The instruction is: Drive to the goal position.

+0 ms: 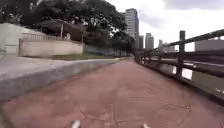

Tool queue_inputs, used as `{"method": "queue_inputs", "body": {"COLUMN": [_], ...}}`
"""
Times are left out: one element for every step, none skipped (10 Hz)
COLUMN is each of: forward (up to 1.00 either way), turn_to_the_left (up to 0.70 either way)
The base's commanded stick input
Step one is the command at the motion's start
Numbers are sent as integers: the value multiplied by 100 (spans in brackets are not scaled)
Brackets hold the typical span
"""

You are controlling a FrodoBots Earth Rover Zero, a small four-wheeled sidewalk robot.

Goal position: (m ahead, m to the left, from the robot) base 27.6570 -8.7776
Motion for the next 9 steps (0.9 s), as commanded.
{"method": "queue_inputs", "body": {"forward": [70,70,70,70,70,70,70,70,70], "turn_to_the_left": [0,0,0,0,0,0,0,0,0]}}
